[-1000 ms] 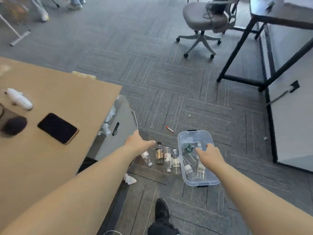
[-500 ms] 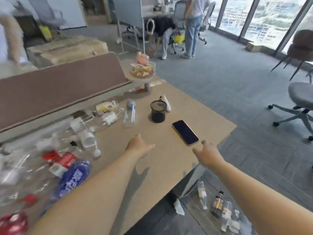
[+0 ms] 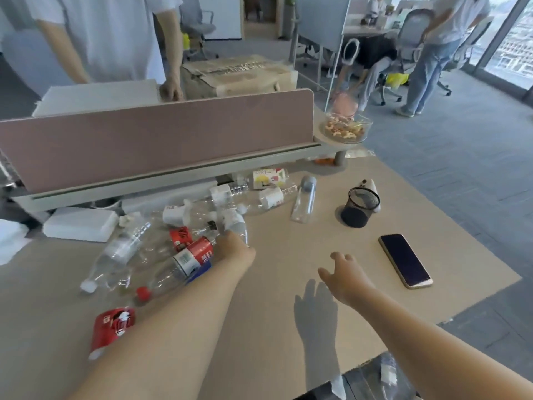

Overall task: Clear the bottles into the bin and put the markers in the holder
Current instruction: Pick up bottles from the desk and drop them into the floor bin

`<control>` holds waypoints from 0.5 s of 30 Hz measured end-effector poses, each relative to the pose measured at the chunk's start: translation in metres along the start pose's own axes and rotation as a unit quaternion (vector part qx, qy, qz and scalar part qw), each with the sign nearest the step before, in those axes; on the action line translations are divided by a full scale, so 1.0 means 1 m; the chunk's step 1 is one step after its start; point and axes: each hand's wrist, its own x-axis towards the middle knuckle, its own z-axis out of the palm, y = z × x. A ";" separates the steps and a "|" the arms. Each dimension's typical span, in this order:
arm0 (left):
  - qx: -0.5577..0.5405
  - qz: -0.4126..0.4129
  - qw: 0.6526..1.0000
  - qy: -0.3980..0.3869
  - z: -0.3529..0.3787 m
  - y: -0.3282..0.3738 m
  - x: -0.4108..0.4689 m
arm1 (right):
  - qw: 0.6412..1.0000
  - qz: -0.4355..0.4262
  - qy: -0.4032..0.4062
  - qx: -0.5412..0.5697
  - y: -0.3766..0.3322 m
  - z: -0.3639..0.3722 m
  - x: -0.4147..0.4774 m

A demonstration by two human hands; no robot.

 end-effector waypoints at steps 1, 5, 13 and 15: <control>-0.006 -0.013 1.000 0.003 0.000 0.003 0.008 | 1.000 -0.011 0.002 -0.007 -0.002 -0.004 0.010; -0.041 -0.055 0.997 0.023 0.007 0.022 0.047 | 0.998 -0.057 0.019 -0.035 -0.009 -0.026 0.058; -0.086 -0.188 0.975 0.086 0.060 0.039 0.134 | 0.994 -0.088 0.049 -0.034 0.002 -0.048 0.135; -0.089 -0.205 0.969 0.109 0.076 0.033 0.134 | 0.994 -0.090 0.040 -0.040 0.009 -0.052 0.147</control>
